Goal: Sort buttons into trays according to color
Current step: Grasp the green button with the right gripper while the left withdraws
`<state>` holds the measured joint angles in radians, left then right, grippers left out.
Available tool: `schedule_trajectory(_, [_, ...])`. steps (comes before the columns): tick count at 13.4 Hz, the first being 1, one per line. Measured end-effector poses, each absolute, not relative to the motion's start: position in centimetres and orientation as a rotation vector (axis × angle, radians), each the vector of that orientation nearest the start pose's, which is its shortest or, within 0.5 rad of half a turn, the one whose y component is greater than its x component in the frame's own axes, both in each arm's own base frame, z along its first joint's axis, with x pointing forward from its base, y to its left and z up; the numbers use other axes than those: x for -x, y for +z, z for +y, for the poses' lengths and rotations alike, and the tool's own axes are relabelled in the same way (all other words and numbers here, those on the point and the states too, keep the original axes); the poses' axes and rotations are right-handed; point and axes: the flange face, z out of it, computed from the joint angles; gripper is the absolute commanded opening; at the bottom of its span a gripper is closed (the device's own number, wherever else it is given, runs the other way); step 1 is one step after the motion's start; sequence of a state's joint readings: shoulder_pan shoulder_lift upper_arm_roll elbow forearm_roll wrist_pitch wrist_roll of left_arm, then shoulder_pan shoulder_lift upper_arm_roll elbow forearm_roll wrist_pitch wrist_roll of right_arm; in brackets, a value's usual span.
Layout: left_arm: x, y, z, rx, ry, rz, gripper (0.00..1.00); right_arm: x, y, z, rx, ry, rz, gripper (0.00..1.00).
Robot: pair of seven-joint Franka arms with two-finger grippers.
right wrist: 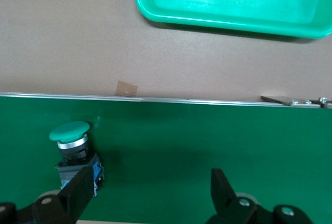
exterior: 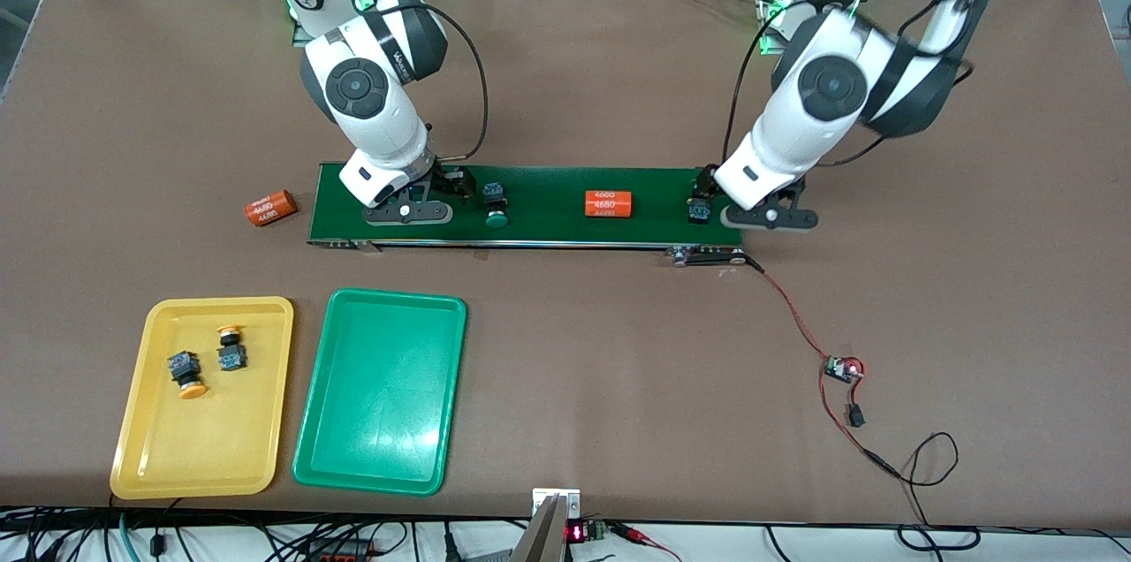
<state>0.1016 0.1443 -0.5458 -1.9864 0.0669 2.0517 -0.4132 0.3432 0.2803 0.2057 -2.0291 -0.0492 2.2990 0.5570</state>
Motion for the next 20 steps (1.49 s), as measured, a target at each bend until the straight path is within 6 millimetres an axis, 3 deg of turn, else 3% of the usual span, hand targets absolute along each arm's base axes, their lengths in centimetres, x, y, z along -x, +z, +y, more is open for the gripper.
schedule_trajectory(2, [-52.3, 43.4, -21.3, 3.088, 0.072, 0.195, 1.0, -50.8, 31.0, 30.6, 3.127, 0.025, -0.016, 1.0])
schedule_trajectory(6, [-53.1, 49.9, -12.3, 3.045, 0.038, 0.332, 1.0, -50.8, 31.0, 30.6, 3.128, 0.027, -0.008, 1.0])
schedule_trajectory(9, [-52.9, 58.8, -7.7, 3.041, 0.062, 0.351, 1.0, -50.8, 30.6, 30.5, 3.13, 0.036, -0.007, 1.0])
schedule_trajectory(11, [-52.5, 62.7, -5.4, 3.052, 0.027, 0.311, 1.0, -50.7, 29.9, 30.6, 3.133, 0.051, -0.007, 1.0])
schedule_trajectory(13, [-52.7, 64.2, -3.6, 3.06, -0.013, 0.277, 1.0, -50.7, 29.0, 30.7, 3.129, 0.052, -0.009, 1.0])
schedule_trajectory(15, [-53.4, 64.5, -3.4, 3.062, -0.027, 0.273, 1.0, -50.5, 28.0, 30.7, 3.124, 0.049, -0.012, 1.0])
schedule_trajectory(20, [-55.9, 62.8, -3.7, 3.063, -0.011, 0.272, 1.0, -50.0, 26.9, 31.1, 3.127, 0.07, -0.027, 1.0])
